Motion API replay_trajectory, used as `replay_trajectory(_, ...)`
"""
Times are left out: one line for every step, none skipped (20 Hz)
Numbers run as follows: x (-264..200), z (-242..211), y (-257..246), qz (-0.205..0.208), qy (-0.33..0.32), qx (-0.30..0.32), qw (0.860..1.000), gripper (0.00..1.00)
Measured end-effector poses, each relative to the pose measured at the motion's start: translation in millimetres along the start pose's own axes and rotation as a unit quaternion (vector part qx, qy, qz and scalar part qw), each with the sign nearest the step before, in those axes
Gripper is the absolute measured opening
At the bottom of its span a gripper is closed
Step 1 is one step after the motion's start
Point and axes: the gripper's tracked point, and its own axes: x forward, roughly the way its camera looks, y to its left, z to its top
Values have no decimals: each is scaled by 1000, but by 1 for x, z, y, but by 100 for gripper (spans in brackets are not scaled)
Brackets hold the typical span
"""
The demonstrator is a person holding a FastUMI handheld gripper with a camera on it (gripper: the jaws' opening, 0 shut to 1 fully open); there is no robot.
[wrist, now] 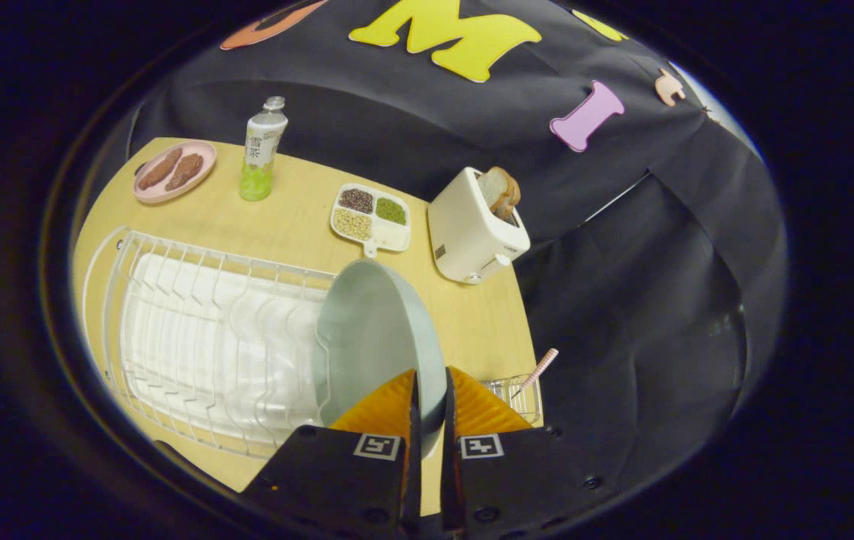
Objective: Take the plate from the dish rack, then take the spoon from the basket and place it into the plate.
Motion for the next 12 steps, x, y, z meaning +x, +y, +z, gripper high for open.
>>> replay_trajectory(-4, 0, 1, -13, -8, -3, 1000, 15)
replay_trajectory(-7, 1, 2, -25, -17, -6, 1000, 15)
replay_trajectory(-12, 4, 4, -38, -27, -2, 999, 15)
replay_trajectory(-15, 6, 3, -53, -40, -3, 998, 15)
replay_trajectory(-21, 8, 0, -72, -51, -2, 996, 15)
replay_trajectory(-26, 9, -4, -95, -64, 1, 993, 15)
replay_trajectory(-28, 11, -8, -106, -74, 2, 992, 15)
replay_trajectory(-30, 12, -9, -109, -82, 10, 991, 15)
replay_trajectory(-32, 11, -10, -105, -89, 22, 990, 15)
replay_trajectory(-31, 7, -13, -94, -95, 37, 990, 15)
replay_trajectory(-32, 2, -17, -84, -94, 54, 991, 15)
replay_trajectory(-31, -2, -20, -68, -99, 78, 990, 15)
